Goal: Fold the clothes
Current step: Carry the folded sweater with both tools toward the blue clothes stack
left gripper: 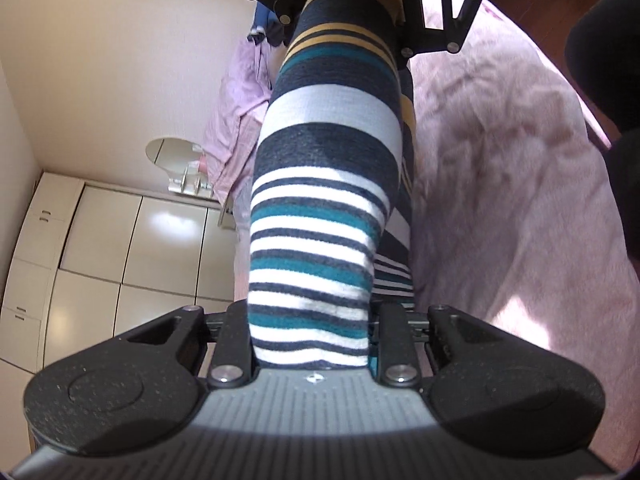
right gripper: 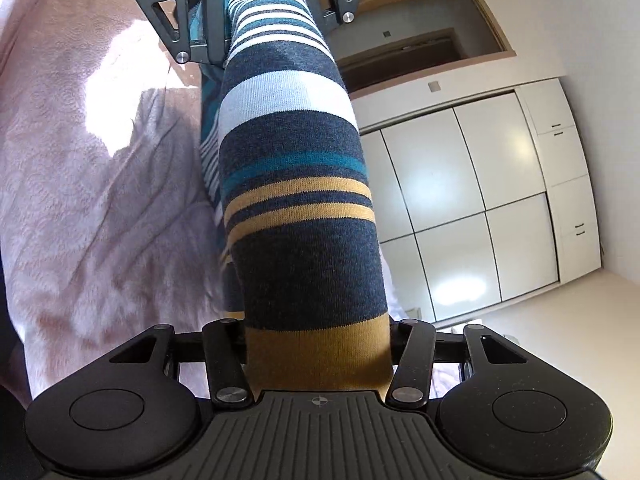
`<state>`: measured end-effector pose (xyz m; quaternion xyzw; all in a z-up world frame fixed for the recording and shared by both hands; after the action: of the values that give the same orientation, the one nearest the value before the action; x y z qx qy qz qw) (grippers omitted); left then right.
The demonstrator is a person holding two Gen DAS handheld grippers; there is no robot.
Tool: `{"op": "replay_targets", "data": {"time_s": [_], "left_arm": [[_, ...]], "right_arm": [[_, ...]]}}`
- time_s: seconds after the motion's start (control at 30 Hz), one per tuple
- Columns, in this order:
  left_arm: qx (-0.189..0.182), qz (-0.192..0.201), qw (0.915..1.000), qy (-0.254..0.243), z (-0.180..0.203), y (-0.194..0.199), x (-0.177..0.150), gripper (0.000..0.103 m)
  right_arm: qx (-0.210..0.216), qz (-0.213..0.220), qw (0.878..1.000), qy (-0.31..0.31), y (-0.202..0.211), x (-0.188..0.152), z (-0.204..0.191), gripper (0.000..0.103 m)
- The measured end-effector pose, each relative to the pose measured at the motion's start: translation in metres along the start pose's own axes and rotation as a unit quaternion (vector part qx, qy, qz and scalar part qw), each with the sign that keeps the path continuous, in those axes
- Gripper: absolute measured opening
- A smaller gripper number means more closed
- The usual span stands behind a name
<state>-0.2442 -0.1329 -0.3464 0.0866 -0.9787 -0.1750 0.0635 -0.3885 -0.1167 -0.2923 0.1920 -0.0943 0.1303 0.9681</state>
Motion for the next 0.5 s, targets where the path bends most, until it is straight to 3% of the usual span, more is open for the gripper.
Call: {"op": "replay_targets", "data": {"time_s": [0.23,0.5], "left_arm": [[0.014,0.036,0.9992,-0.001,-0.029,-0.029,0.046,0.023],[0.015,0.077,0.9965,-0.029,-0.055,-0.113,0.103,0.023]], "right_arm": [[-0.027,-0.025,0.999,-0.026,0.036,-0.040,0.033,0.050],[-0.036,-0.045,0.996,-0.062,-0.021,-0.097,0.074,0.050]]}}
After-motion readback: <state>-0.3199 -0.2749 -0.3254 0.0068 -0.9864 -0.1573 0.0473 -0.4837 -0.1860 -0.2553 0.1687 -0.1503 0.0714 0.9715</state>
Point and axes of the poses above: each gripper's, at about its wrist camera, not at the fingertips, and y roughly against the way its jaws point, z to its right, x to its top, the point moved 7 cm from there along -y, roughly the way its jaws point, and after that the axes turned 10 degrees about -z, right-handed, at the moved point
